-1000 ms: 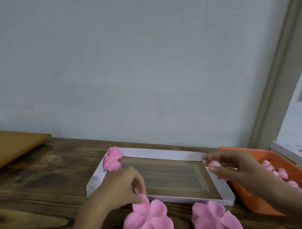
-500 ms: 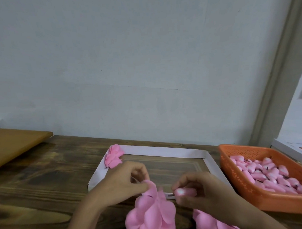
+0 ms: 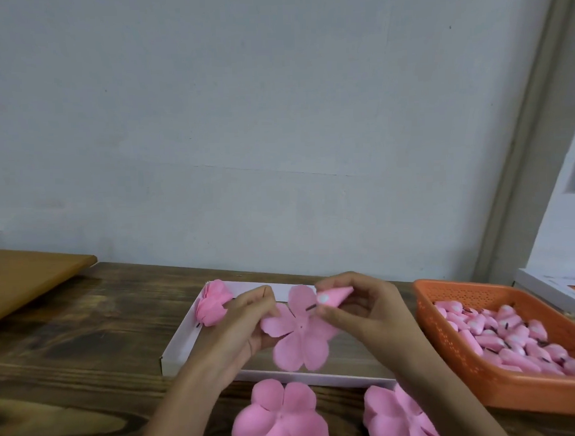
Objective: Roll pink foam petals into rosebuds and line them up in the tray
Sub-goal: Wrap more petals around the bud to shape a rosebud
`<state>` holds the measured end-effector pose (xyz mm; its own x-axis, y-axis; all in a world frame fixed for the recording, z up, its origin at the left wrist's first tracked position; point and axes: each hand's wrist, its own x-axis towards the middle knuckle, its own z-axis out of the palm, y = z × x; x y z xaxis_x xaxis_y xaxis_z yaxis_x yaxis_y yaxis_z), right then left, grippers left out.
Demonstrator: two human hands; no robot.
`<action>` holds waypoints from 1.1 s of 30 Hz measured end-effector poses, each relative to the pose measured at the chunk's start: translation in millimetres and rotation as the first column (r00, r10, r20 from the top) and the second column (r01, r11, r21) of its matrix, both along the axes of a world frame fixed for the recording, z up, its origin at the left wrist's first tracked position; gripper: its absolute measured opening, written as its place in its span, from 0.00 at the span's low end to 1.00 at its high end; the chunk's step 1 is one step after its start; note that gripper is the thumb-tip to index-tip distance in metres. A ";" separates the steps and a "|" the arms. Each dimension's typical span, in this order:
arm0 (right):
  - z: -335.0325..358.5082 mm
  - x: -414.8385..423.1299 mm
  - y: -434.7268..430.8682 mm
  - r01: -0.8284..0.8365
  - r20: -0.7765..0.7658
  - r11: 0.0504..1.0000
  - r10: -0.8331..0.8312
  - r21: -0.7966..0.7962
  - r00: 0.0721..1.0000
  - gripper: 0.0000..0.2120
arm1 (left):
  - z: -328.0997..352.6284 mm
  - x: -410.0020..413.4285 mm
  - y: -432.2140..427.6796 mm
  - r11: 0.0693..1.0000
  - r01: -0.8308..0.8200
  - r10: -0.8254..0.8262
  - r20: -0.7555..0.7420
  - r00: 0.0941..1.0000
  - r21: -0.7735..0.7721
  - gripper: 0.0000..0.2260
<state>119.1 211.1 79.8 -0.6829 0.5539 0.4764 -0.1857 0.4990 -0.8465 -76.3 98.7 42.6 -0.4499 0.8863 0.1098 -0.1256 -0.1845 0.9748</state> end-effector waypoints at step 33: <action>-69.7 -21.1 8.0 0.269 0.019 0.907 -0.291 0.324 0.957 0.14 | -28.8 18.8 12.9 0.955 -0.295 0.290 -0.214 0.933 0.008 0.06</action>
